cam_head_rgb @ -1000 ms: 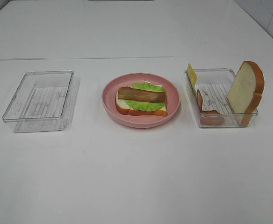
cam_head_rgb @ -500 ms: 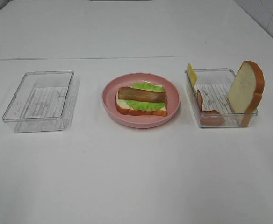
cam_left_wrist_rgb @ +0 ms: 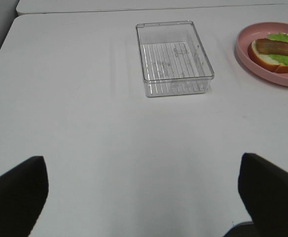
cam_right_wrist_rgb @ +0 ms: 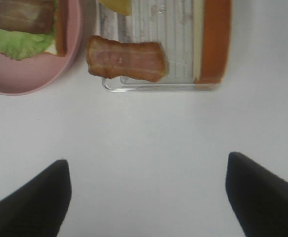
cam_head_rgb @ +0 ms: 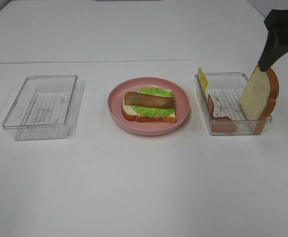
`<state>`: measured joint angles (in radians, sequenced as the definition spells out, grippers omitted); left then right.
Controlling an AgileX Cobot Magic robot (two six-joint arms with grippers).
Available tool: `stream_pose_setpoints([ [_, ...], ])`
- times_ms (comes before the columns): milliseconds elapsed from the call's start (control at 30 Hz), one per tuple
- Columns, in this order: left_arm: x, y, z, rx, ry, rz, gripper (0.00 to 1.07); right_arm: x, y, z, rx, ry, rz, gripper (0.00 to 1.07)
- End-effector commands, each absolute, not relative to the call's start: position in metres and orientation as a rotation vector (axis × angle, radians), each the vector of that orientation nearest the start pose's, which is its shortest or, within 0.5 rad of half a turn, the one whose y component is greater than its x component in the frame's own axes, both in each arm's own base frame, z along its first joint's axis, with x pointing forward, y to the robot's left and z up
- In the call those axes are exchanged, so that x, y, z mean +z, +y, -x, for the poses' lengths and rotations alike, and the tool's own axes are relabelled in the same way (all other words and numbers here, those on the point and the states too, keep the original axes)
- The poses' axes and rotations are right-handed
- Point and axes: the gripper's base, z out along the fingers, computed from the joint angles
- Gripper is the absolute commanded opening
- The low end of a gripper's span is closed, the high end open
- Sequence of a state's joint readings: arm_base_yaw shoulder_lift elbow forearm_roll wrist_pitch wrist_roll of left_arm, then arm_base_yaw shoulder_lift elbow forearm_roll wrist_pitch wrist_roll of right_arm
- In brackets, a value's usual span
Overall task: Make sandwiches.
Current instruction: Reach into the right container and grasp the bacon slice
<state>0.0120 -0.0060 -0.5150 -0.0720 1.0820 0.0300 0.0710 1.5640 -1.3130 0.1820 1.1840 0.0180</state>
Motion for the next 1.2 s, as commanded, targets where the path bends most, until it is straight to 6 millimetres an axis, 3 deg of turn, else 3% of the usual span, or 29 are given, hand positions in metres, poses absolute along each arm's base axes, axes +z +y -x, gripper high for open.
stream_pose_setpoints([
  [33,0.280,-0.006,0.011,-0.064,2.022,-0.023,1.00,0.280,0.060,-0.328,0.324,2.928,0.082,0.80],
  [300,0.280,-0.006,0.011,-0.064,2.022,-0.023,1.00,0.238,0.105,-0.355,0.329,2.965,0.210,0.80],
  [733,0.280,-0.006,0.011,-0.064,2.022,-0.023,1.00,0.185,0.108,-0.392,0.226,3.036,0.235,0.80],
  [1033,0.280,-0.006,0.011,-0.064,2.022,-0.023,1.00,0.159,0.109,-0.401,0.200,3.088,0.237,0.80],
  [1200,0.280,-0.006,0.011,-0.064,2.022,-0.023,1.00,0.153,0.109,-0.402,0.198,3.101,0.237,0.71],
])
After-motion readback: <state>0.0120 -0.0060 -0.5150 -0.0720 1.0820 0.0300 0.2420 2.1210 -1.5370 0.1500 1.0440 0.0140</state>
